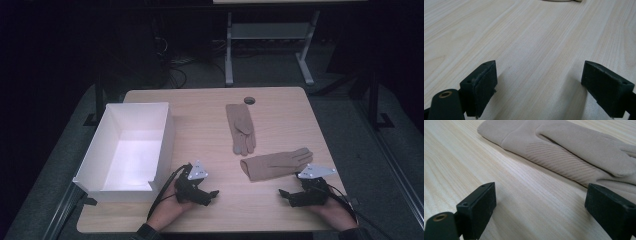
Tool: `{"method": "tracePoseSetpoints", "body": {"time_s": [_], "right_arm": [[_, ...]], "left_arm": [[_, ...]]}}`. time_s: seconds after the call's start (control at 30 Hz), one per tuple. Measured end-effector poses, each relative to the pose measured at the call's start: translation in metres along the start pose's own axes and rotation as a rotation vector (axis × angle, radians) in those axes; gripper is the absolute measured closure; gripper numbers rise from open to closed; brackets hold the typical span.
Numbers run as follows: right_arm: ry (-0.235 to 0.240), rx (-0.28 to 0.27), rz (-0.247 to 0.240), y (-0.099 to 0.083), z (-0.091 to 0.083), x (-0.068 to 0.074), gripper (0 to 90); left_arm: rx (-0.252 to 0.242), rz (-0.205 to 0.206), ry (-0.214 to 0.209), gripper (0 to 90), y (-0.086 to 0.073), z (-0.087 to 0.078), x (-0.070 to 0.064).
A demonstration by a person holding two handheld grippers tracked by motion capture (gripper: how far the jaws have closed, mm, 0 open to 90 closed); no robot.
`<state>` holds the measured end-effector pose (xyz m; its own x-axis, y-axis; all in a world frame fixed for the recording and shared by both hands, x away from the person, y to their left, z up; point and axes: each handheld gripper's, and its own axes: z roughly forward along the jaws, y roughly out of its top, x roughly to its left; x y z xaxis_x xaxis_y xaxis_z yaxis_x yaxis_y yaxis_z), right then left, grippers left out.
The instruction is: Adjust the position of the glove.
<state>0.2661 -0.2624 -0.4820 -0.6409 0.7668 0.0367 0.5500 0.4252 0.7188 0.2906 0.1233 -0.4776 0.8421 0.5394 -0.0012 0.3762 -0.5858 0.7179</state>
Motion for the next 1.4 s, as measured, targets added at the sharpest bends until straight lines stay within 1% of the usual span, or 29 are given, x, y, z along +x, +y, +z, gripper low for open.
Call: {"method": "tracePoseSetpoints", "body": {"time_s": [0.23,0.27,0.3,0.4,0.43,0.47,0.5,0.57,0.63,0.67,0.7,0.73,0.77,0.8,0.83,0.87,0.9,0.93,0.97,1.0,1.03,1.07,1.1,1.13,1.17,1.2,1.23,1.4], "right_arm": [[0.0,0.002,-0.004,0.0,0.0,0.0,9.6],[0.004,0.014,-0.01,0.001,-0.001,-0.001,10.8],[0.006,0.019,-0.005,0.002,-0.001,-0.001,13.4],[0.009,0.026,-0.005,0.005,-0.003,-0.001,14.4],[0.014,0.004,0.007,0.01,-0.006,-0.001,16.7],[0.013,-0.007,0.004,0.012,-0.007,0.0,19.0],[0.013,-0.007,0.004,0.012,-0.007,0.0,19.0],[0.018,-0.04,0.001,0.018,-0.01,0.001,23.7],[0.029,-0.051,0.001,0.022,-0.011,0.001,29.1],[0.035,-0.059,-0.01,0.026,-0.01,0.0,34.5],[0.035,-0.059,-0.01,0.026,-0.01,0.0,34.5],[0.04,-0.063,-0.009,0.028,-0.01,0.0,37.5],[0.047,-0.064,-0.004,0.03,-0.01,-0.001,41.6],[0.057,-0.073,-0.005,0.033,-0.009,-0.003,50.5],[0.057,-0.073,-0.005,0.033,-0.009,-0.003,50.5],[0.06,-0.076,-0.005,0.037,-0.008,-0.005,59.6],[0.06,-0.076,-0.005,0.037,-0.008,-0.005,59.6],[0.076,-0.069,0.003,0.041,-0.005,-0.005,68.6],[0.08,-0.067,0.002,0.043,-0.005,-0.005,72.2],[0.08,-0.067,0.002,0.043,-0.005,-0.005,72.2],[0.09,-0.063,0.0,0.045,-0.003,-0.005,75.2],[0.103,-0.059,0.005,0.048,-0.001,-0.004,78.7],[0.117,-0.056,0.0,0.053,0.003,-0.004,84.5],[0.117,-0.056,0.0,0.053,0.003,-0.004,84.5],[0.122,-0.054,0.004,0.055,0.005,-0.004,86.4],[0.132,-0.049,-0.003,0.058,0.009,-0.005,89.4],[0.134,-0.045,0.005,0.06,0.011,-0.004,89.8],[0.157,-0.043,-0.007,0.072,0.024,-0.001,89.9]], "left_arm": [[0.004,0.004,-0.004,12.6,0.0,0.0,0.001],[0.003,0.007,-0.009,12.7,0.0,-0.001,0.001],[0.003,0.007,-0.009,12.7,0.0,-0.001,0.001],[0.003,0.011,-0.012,12.7,-0.001,-0.001,0.001],[0.004,0.011,-0.012,12.7,-0.001,-0.001,0.001],[0.004,0.011,-0.012,12.7,-0.001,-0.001,0.001],[0.004,0.014,-0.011,12.7,-0.001,-0.001,0.002],[0.003,0.019,-0.009,12.7,0.0,-0.001,0.002],[0.004,0.017,-0.01,12.7,-0.001,-0.001,0.002],[0.004,0.018,-0.01,12.7,-0.001,-0.001,0.002],[0.004,0.018,-0.01,12.7,-0.001,-0.001,0.002],[0.004,0.018,-0.01,12.7,-0.001,-0.001,0.002],[0.004,0.018,-0.01,12.7,-0.001,-0.001,0.002],[0.004,0.017,-0.011,12.7,-0.001,-0.001,0.002],[0.004,0.017,-0.011,12.7,-0.001,-0.001,0.002],[0.0,0.014,-0.011,12.7,-0.001,-0.001,0.001],[-0.003,0.007,-0.012,12.7,0.0,-0.001,0.001],[-0.001,0.011,-0.011,12.7,0.0,-0.001,0.001],[-0.001,0.011,-0.011,12.7,0.0,-0.001,0.001],[-0.001,0.01,-0.01,12.7,-0.001,-0.001,0.001],[0.0,0.01,-0.009,12.7,-0.001,-0.001,0.001],[0.0,0.01,-0.009,12.7,-0.001,-0.001,0.001],[0.001,0.011,-0.009,12.7,-0.001,-0.001,0.001],[0.001,0.011,-0.009,12.7,-0.001,-0.001,0.001],[0.001,0.01,-0.009,12.7,-0.001,-0.001,0.001],[0.001,0.01,-0.009,12.7,-0.001,-0.001,0.001],[0.002,0.01,-0.009,12.7,-0.001,-0.001,0.001],[0.002,0.01,-0.009,12.7,-0.001,-0.001,0.001]]}}
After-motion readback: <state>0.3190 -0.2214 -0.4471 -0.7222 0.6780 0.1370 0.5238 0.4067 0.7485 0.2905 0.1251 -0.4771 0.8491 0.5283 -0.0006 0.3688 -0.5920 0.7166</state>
